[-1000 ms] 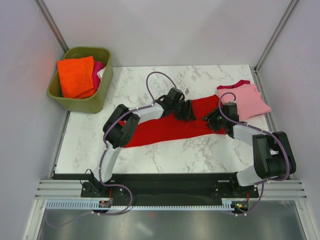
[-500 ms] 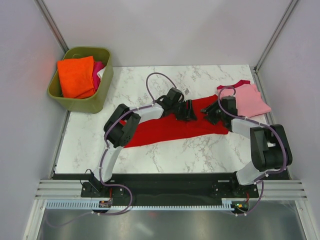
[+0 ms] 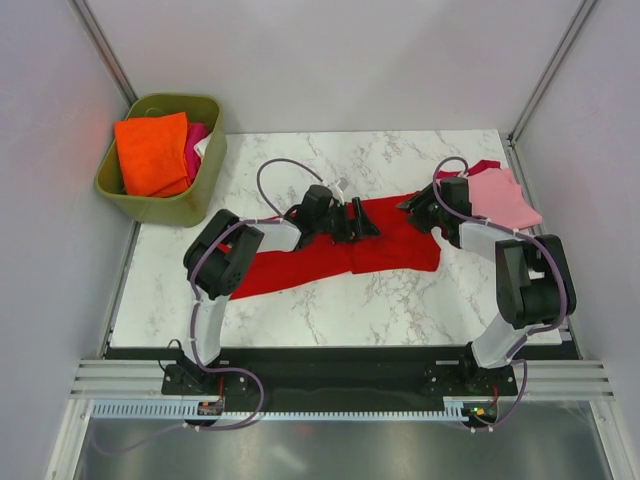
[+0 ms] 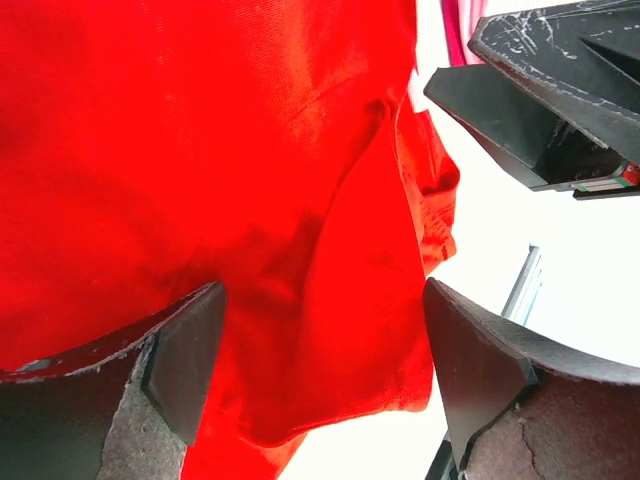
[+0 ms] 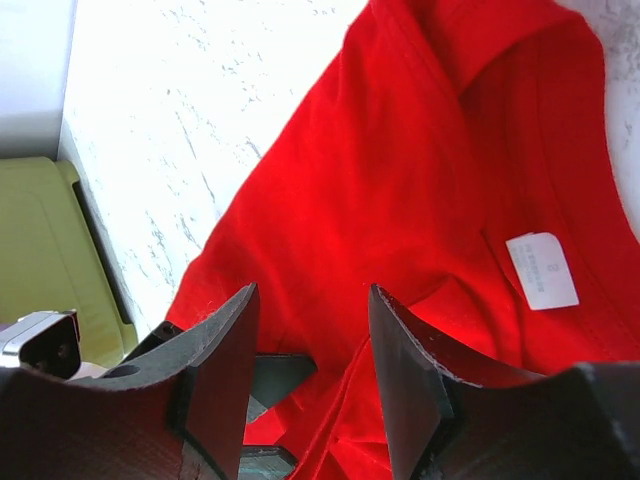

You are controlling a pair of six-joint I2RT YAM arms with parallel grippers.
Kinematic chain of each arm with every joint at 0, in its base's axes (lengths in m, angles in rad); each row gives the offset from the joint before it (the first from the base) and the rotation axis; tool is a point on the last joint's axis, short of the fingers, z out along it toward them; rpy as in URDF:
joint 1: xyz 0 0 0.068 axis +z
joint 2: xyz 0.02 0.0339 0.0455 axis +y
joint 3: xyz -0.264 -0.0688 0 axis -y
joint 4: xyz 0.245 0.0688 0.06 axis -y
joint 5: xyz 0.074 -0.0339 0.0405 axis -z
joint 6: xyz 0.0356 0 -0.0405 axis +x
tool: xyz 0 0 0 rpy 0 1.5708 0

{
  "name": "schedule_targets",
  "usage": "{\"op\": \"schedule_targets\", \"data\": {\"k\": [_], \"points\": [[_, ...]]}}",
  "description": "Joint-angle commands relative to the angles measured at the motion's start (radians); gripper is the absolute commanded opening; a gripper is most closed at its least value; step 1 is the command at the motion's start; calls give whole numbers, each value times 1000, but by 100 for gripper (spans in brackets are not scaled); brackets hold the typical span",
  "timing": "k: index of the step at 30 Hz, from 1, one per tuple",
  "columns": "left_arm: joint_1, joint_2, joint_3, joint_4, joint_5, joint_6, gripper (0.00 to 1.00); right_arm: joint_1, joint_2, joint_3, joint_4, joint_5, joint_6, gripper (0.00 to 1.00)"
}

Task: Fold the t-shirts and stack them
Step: Fold the tshirt

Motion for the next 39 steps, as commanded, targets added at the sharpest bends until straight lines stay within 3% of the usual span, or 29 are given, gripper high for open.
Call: {"op": "schedule_targets", "data": {"k": [1,10,14,18,24,25,27,29,32,34,39], "points": [[0,-36,-20,73,-4,-28,89,2,-1,57,-8,-11,-50,55],[-23,45,118,-6,41,-12,95,-47,-136,23,-145,18,-213,56],[-35,50,156,-45,34,13,95,-104,-200,-7,-212,5,-283,51],[-34,-31,165,-117,5,86,95,-113,-237,-47,-221,-49,-362,47],[-34,-202,144,-321,-191,269,95,-69,-227,-112,-162,-204,-322,46],[-31,-240,127,-344,-237,280,94,-50,-225,-116,-160,-199,-320,40],[-22,-266,107,-388,-252,295,79,3,-219,-122,-157,-183,-310,37],[-12,-283,89,-425,-259,292,64,34,-211,-142,-157,-183,-293,26],[-8,-282,75,-447,-266,294,48,72,-198,-172,-108,-175,-261,12],[-8,-269,70,-447,-265,295,43,91,-191,-187,-96,-163,-238,5],[-9,-196,99,-445,-222,278,40,149,-187,-208,-80,-127,-208,2]]}}
